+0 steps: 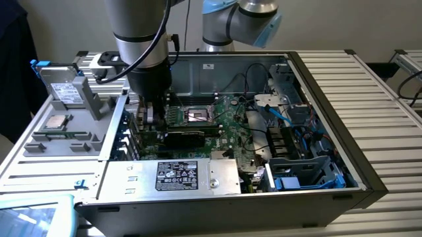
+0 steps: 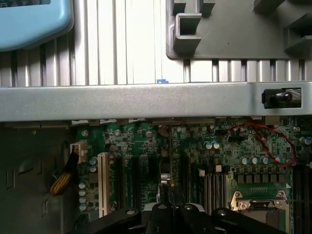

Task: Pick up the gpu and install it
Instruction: 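Press down on the gpu until it lock into place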

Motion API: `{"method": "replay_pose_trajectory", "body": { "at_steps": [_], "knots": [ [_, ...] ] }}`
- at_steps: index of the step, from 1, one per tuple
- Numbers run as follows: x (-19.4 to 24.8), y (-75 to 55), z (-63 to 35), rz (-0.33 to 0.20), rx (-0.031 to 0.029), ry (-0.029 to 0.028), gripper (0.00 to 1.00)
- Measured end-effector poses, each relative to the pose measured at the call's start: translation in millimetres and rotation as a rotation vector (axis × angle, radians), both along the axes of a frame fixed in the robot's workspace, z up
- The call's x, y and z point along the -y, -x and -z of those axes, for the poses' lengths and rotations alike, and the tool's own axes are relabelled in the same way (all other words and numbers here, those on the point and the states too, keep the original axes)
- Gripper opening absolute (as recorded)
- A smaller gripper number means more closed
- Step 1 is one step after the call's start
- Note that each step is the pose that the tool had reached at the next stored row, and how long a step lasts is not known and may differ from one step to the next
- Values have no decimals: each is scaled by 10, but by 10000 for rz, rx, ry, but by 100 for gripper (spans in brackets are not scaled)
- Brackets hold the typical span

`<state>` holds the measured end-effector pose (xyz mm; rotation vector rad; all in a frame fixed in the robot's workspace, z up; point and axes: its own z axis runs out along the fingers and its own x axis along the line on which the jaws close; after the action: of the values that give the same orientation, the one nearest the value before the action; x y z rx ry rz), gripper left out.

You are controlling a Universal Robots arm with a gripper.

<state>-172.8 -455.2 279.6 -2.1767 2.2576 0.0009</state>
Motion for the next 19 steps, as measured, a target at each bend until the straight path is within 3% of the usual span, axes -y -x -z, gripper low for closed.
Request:
{"method": "replay_pose_trajectory", "body": {
  "at_steps": [19],
  "knots": [
    [-24,2,15,-16,-10,0,12]
  ]
}}
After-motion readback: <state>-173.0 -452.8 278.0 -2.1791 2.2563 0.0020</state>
